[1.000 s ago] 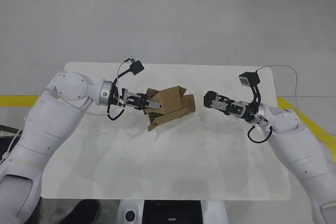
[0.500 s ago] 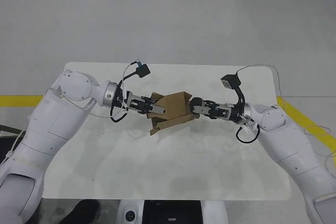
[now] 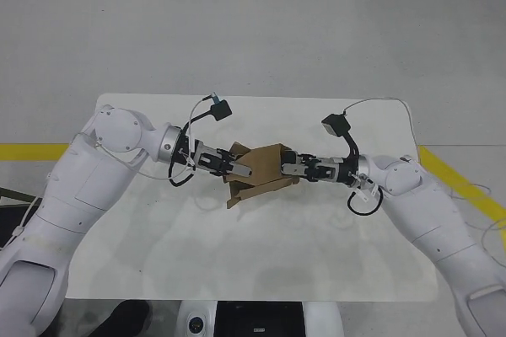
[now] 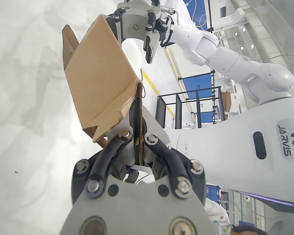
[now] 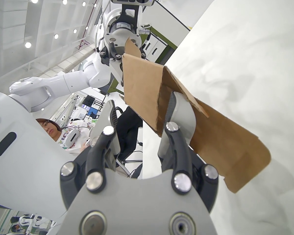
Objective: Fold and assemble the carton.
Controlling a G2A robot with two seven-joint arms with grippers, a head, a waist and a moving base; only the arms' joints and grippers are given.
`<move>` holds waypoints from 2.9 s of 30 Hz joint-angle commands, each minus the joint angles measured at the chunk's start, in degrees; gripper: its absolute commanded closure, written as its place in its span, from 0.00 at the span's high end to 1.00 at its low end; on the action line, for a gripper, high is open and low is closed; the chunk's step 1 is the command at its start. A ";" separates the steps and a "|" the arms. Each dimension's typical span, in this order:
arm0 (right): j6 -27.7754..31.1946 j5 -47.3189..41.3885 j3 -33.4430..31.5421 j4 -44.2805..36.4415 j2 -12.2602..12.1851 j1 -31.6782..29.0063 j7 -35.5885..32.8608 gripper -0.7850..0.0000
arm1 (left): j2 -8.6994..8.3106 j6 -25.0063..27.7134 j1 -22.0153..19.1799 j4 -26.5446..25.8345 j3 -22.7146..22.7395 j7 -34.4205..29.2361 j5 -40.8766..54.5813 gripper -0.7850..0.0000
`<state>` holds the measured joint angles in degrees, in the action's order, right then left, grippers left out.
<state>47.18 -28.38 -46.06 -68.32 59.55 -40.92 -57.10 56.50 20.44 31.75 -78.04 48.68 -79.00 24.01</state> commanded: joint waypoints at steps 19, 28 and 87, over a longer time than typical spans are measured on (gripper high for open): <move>-1.85 -3.25 2.31 -0.52 0.68 1.56 -1.86 0.40 | 0.87 -0.33 -0.32 0.75 -0.69 -1.68 0.06 0.00; -1.96 -3.91 3.94 -0.55 0.81 1.92 -1.97 0.27 | 1.22 -0.01 -0.44 1.43 -0.98 -2.75 0.03 0.00; 1.22 0.23 5.31 2.71 2.00 2.87 1.22 0.00 | 3.80 -3.58 -0.96 0.16 -0.55 -5.82 12.16 1.00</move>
<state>48.36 -28.46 -40.67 -65.62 61.52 -38.06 -55.92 60.20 16.89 31.04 -77.79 48.33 -84.98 36.90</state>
